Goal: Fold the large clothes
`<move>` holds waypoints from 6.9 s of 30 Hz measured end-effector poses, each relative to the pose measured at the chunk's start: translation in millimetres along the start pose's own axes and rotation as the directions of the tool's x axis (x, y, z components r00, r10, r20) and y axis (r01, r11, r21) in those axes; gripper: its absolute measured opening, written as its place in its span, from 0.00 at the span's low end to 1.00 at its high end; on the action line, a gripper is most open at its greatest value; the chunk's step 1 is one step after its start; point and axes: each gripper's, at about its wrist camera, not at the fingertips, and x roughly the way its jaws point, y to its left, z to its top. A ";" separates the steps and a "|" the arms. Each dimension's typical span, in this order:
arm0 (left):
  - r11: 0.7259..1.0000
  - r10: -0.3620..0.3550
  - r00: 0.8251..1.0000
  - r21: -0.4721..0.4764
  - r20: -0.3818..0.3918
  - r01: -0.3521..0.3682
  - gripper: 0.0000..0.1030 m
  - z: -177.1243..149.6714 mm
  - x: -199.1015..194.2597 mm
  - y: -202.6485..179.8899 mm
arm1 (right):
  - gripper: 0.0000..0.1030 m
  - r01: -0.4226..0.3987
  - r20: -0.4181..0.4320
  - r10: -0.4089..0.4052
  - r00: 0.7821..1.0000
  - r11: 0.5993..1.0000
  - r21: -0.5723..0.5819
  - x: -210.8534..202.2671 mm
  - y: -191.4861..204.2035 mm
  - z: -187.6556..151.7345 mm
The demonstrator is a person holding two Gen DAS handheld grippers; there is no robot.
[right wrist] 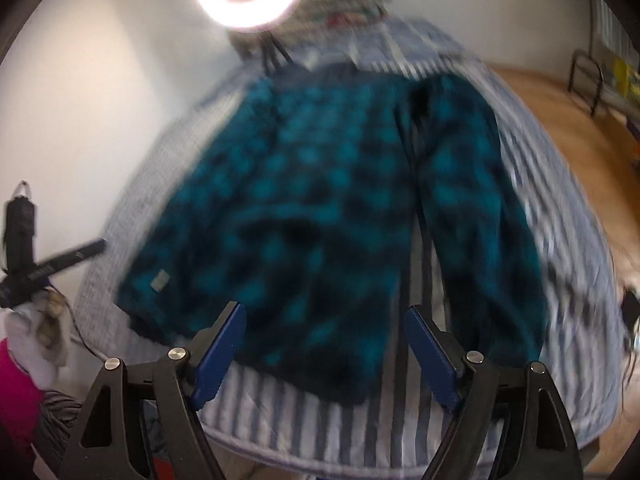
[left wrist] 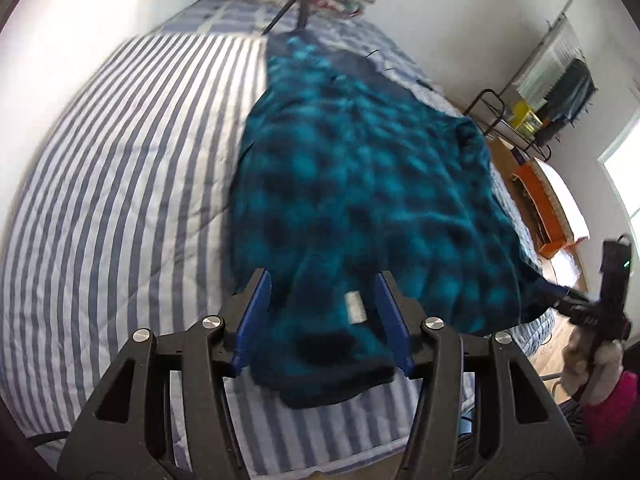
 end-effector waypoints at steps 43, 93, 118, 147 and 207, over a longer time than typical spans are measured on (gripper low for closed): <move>0.977 0.001 1.000 0.212 -0.002 0.000 0.54 -20.4 8.8 -75.5 | 0.57 0.072 0.142 -0.118 0.983 0.953 0.295 -50.0 -139.0 -31.8; 0.758 -0.289 0.910 0.510 -0.297 0.407 0.02 -113.3 131.4 -325.4 | 0.04 -0.332 0.161 0.293 0.942 0.767 0.549 -19.3 -193.1 -77.8; 0.946 -0.322 0.946 0.056 0.045 0.319 0.15 -18.2 26.1 -143.2 | 0.04 -0.235 0.051 0.239 0.970 0.969 -0.075 -16.9 7.6 29.6; 0.984 -0.176 0.969 -0.001 -0.175 0.179 0.35 -21.6 135.0 -142.1 | 0.24 -0.323 -0.085 0.324 0.942 0.946 0.032 18.9 -59.8 38.0; 0.942 -0.304 0.935 0.087 -0.181 0.323 0.03 -42.4 118.1 -163.1 | 0.02 -0.049 0.230 -0.021 0.973 0.953 0.298 75.3 -176.1 252.5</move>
